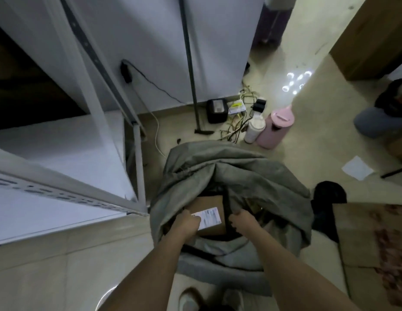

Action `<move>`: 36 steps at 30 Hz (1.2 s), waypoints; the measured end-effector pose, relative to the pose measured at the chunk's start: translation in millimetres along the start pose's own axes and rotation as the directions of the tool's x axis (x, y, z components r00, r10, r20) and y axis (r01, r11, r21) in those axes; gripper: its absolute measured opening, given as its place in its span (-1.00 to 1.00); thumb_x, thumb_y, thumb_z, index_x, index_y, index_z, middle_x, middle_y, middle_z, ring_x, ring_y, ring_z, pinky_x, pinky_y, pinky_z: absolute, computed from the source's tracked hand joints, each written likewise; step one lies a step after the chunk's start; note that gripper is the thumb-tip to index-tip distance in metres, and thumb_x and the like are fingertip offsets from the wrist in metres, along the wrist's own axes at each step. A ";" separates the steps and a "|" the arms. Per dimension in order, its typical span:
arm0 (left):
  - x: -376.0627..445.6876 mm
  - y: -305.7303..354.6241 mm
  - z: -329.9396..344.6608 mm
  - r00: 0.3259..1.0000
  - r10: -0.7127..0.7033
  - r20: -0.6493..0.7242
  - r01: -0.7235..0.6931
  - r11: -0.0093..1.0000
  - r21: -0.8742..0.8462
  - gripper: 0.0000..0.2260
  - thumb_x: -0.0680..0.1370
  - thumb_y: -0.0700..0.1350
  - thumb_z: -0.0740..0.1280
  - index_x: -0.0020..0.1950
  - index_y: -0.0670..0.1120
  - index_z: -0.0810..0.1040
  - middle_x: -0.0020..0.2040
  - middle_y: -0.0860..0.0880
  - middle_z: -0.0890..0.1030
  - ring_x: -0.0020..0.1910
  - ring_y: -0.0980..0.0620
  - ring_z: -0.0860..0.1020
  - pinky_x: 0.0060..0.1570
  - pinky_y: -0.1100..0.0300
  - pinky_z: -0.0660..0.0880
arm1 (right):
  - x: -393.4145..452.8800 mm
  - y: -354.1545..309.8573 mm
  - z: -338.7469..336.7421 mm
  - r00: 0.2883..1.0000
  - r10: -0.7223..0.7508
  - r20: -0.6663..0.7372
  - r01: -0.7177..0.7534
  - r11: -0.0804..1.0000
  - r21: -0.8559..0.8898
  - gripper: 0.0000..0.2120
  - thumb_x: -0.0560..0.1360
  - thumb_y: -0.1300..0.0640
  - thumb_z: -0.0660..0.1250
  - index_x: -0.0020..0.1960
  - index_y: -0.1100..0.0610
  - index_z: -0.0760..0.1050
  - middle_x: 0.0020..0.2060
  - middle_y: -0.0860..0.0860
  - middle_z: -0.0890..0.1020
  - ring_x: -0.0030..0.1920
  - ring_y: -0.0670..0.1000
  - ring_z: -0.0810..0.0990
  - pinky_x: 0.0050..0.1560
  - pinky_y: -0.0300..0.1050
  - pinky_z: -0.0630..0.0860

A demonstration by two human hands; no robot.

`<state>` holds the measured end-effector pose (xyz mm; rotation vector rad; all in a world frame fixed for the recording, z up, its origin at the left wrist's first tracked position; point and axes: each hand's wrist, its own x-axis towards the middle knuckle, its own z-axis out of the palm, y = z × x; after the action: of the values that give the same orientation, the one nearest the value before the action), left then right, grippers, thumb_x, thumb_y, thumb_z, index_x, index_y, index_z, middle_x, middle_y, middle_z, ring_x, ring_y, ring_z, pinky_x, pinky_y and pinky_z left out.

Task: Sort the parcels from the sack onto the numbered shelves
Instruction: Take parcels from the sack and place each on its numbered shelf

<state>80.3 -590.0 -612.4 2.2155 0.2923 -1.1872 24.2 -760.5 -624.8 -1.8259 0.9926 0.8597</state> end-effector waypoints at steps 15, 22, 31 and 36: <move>196.3 -113.4 113.3 0.927 -0.375 -0.027 0.360 0.904 -0.230 -0.26 0.55 0.02 0.32 0.50 -0.32 -0.01 0.48 -0.27 0.18 0.41 -0.19 0.29 0.27 0.15 0.32 | 219.9 68.1 113.9 0.990 0.142 -0.020 -0.142 0.990 -0.001 -0.35 0.57 0.08 0.27 0.51 0.28 0.04 0.44 0.22 0.28 0.38 0.21 0.36 0.33 0.01 0.38; 199.4 -120.9 120.8 0.912 -0.410 -0.007 0.317 0.716 -0.622 -0.31 0.52 -0.10 0.37 0.45 -0.32 0.05 0.39 -0.26 0.35 0.33 -0.18 0.41 0.24 0.07 0.39 | 229.4 72.2 119.8 0.977 0.204 -0.069 -0.195 0.974 0.120 -0.39 0.57 0.07 0.26 0.50 0.27 0.10 0.41 0.21 0.34 0.36 0.23 0.38 0.30 0.03 0.37; 142.8 -108.7 90.0 0.942 -0.332 0.046 0.301 0.778 -0.552 -0.13 0.09 0.25 0.17 0.32 -0.14 0.48 0.27 -0.21 0.50 0.19 -0.24 0.49 0.23 -0.11 0.46 | 100.5 38.3 47.1 0.962 0.135 -0.235 -0.098 0.982 0.162 -0.48 0.55 -0.07 0.17 0.47 0.08 0.29 0.39 0.15 0.37 0.36 0.24 0.34 0.37 0.11 0.30; 65.2 -83.7 57.3 0.933 -0.343 0.110 0.343 0.754 -0.560 -0.23 0.16 0.32 0.23 0.32 0.03 0.47 0.29 -0.11 0.48 0.20 -0.20 0.47 0.22 -0.13 0.43 | -17.4 17.2 5.1 0.963 0.207 -0.173 -0.107 0.881 0.460 -0.48 0.54 -0.09 0.23 0.45 0.03 0.27 0.38 0.17 0.31 0.24 0.19 0.41 0.29 0.05 0.39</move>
<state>40.9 -563.4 -723.3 1.6612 0.9640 -1.0911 0.5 -756.2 -618.1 -1.4719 1.3702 0.4717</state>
